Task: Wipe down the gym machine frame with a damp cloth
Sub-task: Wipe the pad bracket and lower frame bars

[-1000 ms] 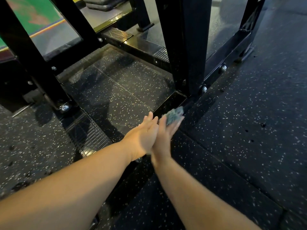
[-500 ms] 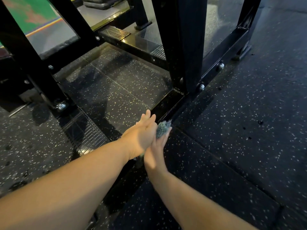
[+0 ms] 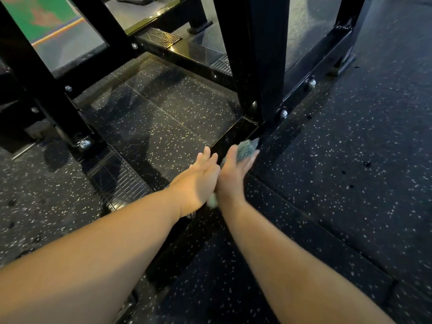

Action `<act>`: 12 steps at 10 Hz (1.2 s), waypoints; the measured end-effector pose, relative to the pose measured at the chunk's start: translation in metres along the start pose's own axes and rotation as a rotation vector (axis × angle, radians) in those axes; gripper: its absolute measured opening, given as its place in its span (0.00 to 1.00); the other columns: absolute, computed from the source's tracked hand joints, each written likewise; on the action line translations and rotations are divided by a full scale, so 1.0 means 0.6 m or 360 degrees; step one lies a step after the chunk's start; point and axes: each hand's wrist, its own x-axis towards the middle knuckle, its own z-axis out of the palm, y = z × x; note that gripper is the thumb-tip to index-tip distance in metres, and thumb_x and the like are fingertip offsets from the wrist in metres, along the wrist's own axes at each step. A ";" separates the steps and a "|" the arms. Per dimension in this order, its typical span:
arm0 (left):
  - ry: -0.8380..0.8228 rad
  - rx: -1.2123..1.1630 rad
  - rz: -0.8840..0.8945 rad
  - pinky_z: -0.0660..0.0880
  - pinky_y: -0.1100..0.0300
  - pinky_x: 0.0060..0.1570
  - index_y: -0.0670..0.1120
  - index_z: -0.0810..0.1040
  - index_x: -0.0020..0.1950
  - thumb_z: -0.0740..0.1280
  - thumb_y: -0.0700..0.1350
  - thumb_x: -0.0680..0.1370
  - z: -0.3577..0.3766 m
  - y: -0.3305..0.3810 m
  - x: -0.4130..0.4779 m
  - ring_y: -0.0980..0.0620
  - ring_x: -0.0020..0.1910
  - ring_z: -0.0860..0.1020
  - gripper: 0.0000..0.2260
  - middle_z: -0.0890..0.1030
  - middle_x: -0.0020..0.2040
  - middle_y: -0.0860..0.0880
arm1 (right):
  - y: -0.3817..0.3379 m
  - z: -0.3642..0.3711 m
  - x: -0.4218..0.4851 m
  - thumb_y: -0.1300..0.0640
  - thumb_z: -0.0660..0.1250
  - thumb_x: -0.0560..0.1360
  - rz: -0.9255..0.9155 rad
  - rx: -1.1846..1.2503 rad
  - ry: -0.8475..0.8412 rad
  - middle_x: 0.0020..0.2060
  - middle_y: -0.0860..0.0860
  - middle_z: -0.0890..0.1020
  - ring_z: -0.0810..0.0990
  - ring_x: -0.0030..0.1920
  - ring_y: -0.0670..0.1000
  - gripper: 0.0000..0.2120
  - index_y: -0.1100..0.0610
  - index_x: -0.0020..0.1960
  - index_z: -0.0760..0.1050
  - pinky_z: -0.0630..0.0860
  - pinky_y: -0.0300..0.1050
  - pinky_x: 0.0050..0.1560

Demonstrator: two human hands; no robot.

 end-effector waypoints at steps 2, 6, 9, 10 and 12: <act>-0.0110 -0.0285 -0.0073 0.47 0.51 0.73 0.45 0.51 0.77 0.48 0.48 0.84 -0.005 -0.008 0.008 0.48 0.77 0.47 0.22 0.48 0.78 0.48 | -0.040 -0.009 0.004 0.49 0.58 0.81 0.0071 -0.0020 0.0072 0.78 0.47 0.49 0.56 0.75 0.51 0.35 0.49 0.78 0.38 0.56 0.43 0.71; -0.0186 -0.1598 -0.0348 0.77 0.49 0.53 0.51 0.79 0.58 0.55 0.66 0.76 -0.029 0.044 -0.070 0.46 0.52 0.82 0.24 0.83 0.53 0.46 | -0.166 -0.098 -0.120 0.66 0.57 0.80 0.0335 0.0237 -0.0865 0.52 0.56 0.80 0.81 0.52 0.54 0.16 0.51 0.63 0.70 0.77 0.55 0.58; 0.0105 -0.1826 -0.0588 0.69 0.67 0.16 0.38 0.74 0.52 0.58 0.38 0.81 -0.057 0.040 -0.094 0.54 0.17 0.72 0.06 0.78 0.29 0.44 | -0.165 -0.081 -0.117 0.71 0.62 0.76 -0.0710 -0.0692 -0.0666 0.61 0.41 0.74 0.72 0.64 0.42 0.26 0.41 0.61 0.71 0.70 0.43 0.67; 0.0242 -0.1884 -0.0613 0.70 0.66 0.18 0.37 0.73 0.53 0.55 0.37 0.81 -0.073 0.045 -0.074 0.53 0.18 0.74 0.08 0.78 0.31 0.43 | -0.152 -0.073 -0.103 0.73 0.60 0.75 -0.0888 -0.0850 -0.0774 0.64 0.46 0.73 0.69 0.67 0.43 0.24 0.51 0.64 0.75 0.66 0.42 0.70; 0.0160 -0.1603 -0.0539 0.75 0.57 0.38 0.41 0.76 0.46 0.51 0.45 0.81 -0.091 0.045 -0.035 0.49 0.35 0.77 0.16 0.79 0.43 0.43 | -0.124 -0.068 -0.040 0.64 0.66 0.76 -0.1038 -0.1374 -0.0798 0.63 0.47 0.70 0.65 0.65 0.45 0.30 0.53 0.75 0.62 0.63 0.37 0.65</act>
